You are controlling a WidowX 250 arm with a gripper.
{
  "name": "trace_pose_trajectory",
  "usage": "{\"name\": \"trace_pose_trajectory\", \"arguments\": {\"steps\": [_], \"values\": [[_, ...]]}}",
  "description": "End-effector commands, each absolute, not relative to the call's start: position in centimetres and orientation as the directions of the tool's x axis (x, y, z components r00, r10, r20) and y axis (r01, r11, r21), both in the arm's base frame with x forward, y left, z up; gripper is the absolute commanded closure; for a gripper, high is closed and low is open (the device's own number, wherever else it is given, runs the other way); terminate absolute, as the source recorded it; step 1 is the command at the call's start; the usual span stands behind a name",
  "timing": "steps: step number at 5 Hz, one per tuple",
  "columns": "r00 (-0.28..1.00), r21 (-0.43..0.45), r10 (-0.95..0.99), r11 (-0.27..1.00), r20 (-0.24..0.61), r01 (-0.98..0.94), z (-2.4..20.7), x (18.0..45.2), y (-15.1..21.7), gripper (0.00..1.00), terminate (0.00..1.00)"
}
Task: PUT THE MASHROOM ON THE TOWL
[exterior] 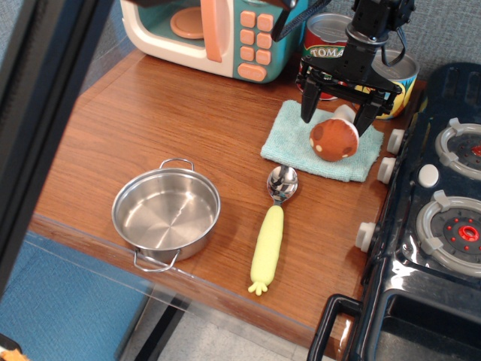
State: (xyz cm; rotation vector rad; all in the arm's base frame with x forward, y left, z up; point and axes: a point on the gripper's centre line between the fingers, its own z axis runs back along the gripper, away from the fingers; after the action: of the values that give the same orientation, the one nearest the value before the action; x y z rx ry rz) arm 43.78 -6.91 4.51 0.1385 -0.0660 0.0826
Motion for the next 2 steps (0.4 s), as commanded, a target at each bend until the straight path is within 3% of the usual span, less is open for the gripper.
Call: {"name": "trace_pose_trajectory", "arguments": {"steps": [1,2], "values": [[0.973,0.036,0.088,0.995,0.212,-0.097,12.30,43.36,-6.04,0.00,0.00],[0.972,0.000,0.112,0.993,0.207,-0.114,12.09,43.15,-5.84,0.00,0.00]]}}
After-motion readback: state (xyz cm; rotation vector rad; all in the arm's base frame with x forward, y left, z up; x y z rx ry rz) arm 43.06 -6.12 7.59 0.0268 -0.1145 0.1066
